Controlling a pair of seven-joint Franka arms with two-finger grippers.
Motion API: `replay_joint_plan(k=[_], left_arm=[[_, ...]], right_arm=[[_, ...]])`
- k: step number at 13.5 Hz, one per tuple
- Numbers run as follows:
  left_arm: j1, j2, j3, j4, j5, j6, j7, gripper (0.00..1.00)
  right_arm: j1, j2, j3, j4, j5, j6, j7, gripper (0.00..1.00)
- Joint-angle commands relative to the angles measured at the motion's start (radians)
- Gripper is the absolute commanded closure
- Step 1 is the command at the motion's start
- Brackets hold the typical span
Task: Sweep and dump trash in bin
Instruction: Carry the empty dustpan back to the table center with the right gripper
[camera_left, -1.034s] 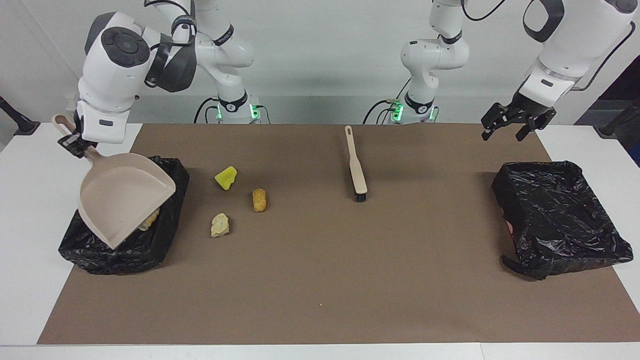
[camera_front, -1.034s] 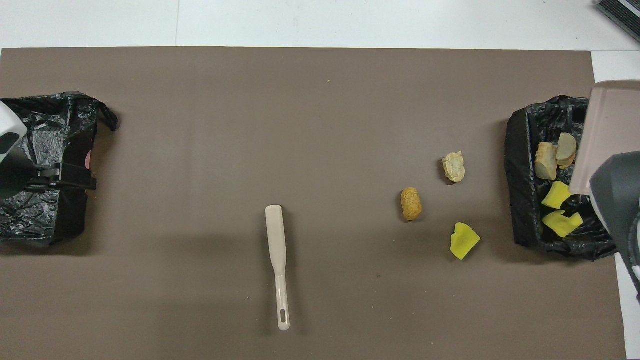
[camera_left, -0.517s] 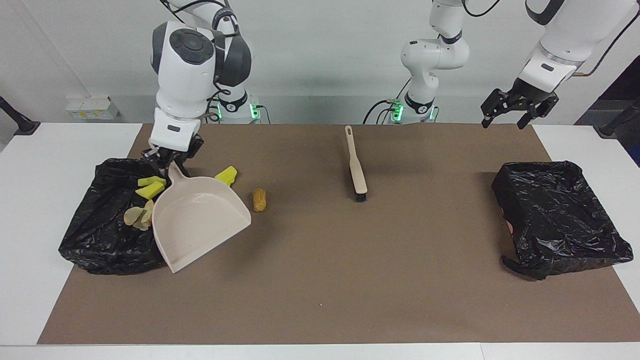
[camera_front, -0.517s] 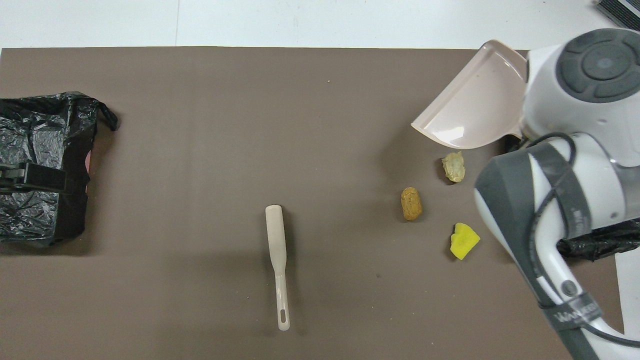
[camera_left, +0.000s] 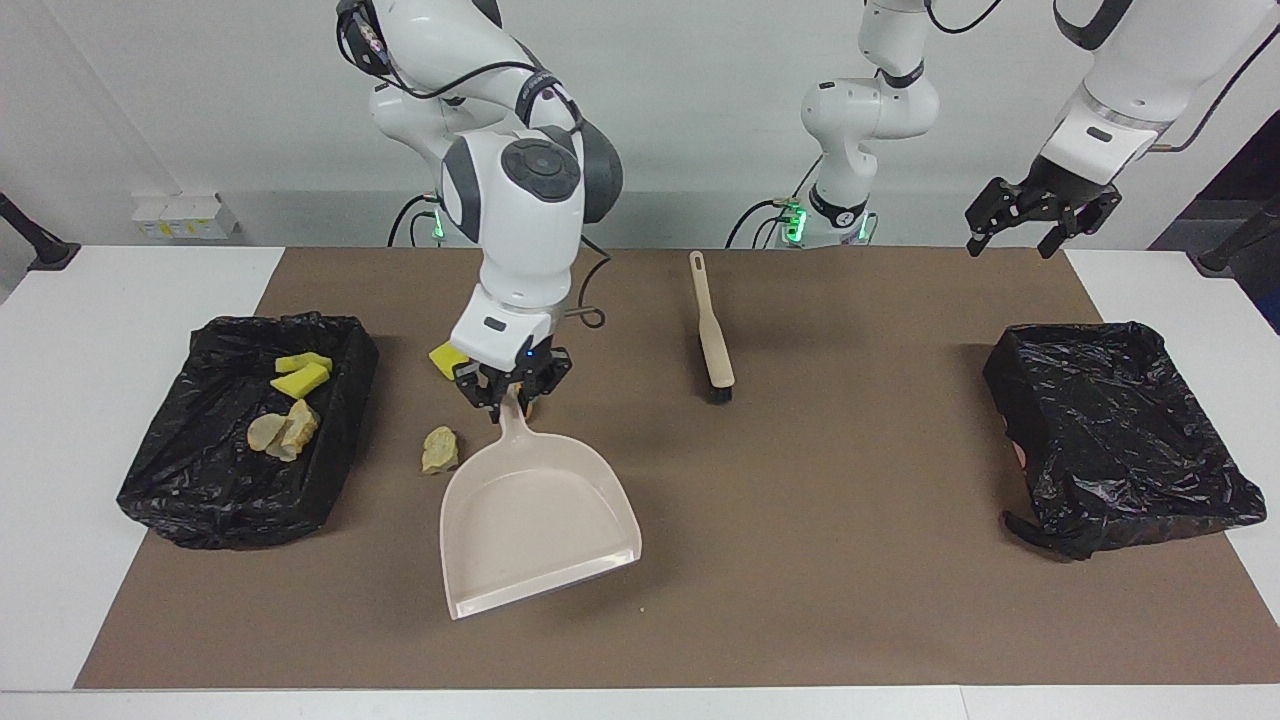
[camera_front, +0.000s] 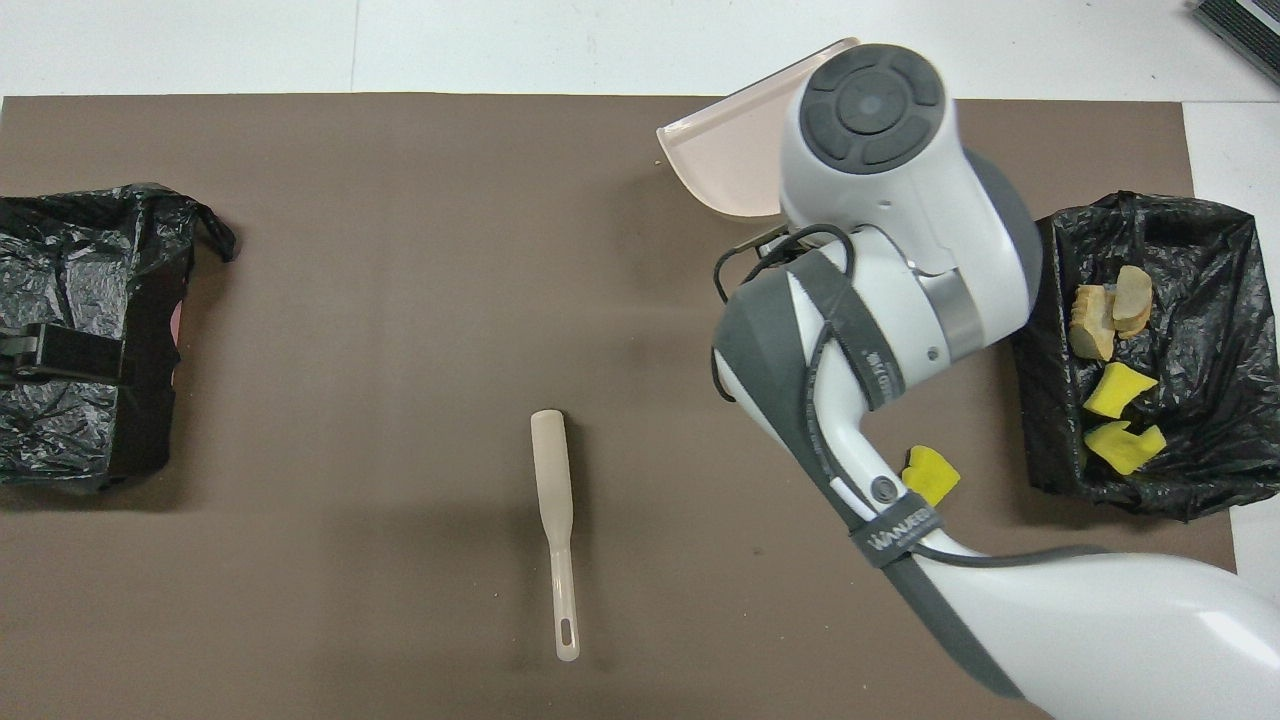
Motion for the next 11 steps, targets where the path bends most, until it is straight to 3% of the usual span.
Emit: replay_joint_plan(k=[1,7,11], left_arm=[[0.008,-0.01,-0.001,0.001,0.017,-0.007,-0.001,0.0],[0.006,-0.01,-0.002,0.001,0.017,-0.007,-0.001,0.0],[0.006,-0.01,-0.002,0.001,0.018,-0.007,-0.003,0.0]], right_arm=[[0.045,0.13,0.013,0.145,0.029,0.013,0.141,1.0],[0.14,0.285,0.104,0.242,0.082,0.144,0.446,1.0],[0.174,0.305,0.121,0.247,0.121,0.169,0.496,1.0]])
